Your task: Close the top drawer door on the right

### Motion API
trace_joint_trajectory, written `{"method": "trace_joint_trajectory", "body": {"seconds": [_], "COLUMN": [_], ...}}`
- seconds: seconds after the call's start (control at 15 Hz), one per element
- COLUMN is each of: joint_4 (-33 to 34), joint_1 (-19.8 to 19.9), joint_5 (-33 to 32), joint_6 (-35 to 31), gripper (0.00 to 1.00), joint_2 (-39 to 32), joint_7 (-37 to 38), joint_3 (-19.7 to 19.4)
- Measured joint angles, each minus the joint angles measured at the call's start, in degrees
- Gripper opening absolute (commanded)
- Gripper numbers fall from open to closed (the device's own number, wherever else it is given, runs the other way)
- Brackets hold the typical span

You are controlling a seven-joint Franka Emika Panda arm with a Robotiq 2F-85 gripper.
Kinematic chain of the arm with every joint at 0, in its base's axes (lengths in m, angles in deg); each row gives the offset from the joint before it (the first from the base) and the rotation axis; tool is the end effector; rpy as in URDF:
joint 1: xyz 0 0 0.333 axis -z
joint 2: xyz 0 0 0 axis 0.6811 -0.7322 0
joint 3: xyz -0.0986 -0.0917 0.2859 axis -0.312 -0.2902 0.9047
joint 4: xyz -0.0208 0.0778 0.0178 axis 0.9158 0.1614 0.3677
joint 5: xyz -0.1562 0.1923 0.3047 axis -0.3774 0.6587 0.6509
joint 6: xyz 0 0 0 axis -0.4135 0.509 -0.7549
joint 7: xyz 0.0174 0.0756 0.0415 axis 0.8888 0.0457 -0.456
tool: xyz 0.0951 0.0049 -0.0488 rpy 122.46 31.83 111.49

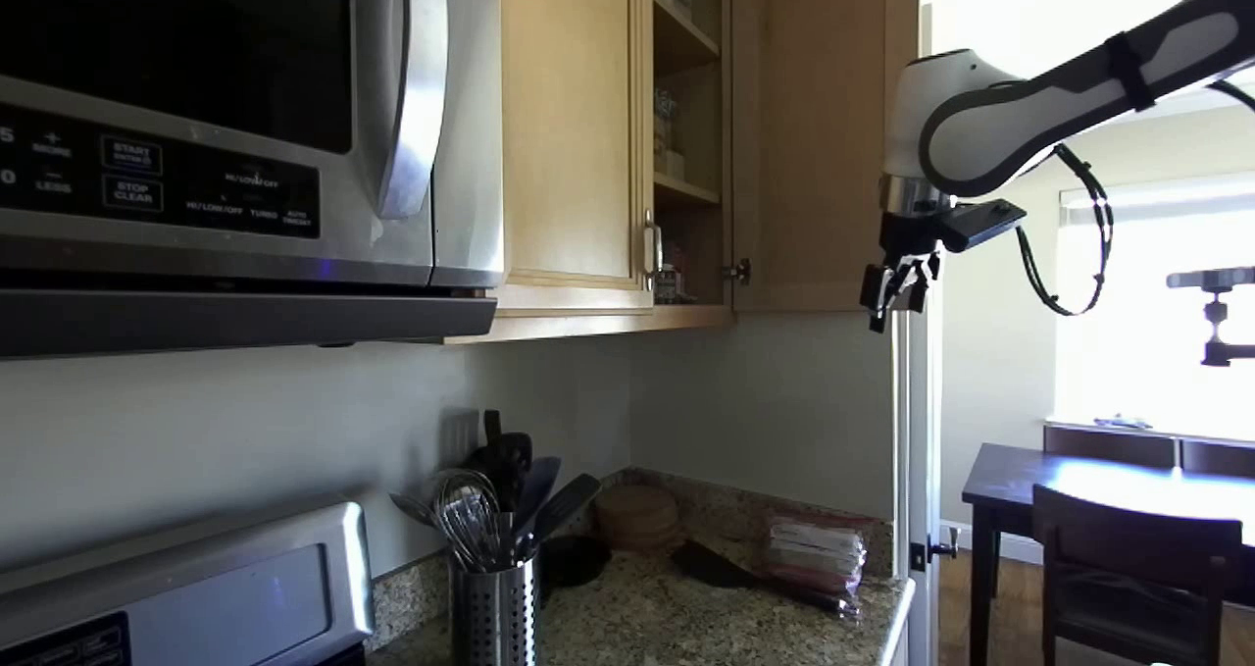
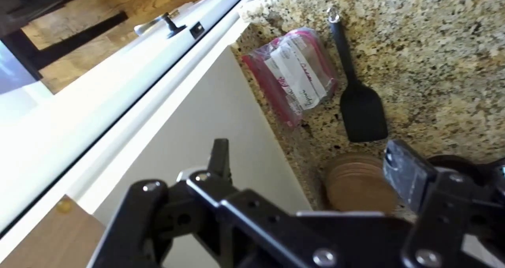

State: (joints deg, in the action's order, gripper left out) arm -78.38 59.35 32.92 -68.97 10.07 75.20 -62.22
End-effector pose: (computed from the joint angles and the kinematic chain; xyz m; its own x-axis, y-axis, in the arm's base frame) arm 0.3695 -0.1481 0.5708 0.9111 -0.2242 0.3458 -0.3347 -0.8921 0.3035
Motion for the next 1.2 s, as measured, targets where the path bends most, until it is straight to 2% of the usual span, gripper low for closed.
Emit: {"method": "trace_joint_trajectory", "body": {"seconds": [0.13,0.6,1.2], "joint_4": [0.0,0.1,5.0], "joint_1": [1.1,1.1,5.8], "joint_5": [-1.1,-1.2,-3.5], "joint_6": [0.0,-0.1,-6.3], "gripper": [1.0,1.0,1.0], "joint_2": [0.0,-0.1,-4.8], "joint_7": [1.4,2.2,3.3], "joint_3": [0.0,-0.3,-6.5]}}
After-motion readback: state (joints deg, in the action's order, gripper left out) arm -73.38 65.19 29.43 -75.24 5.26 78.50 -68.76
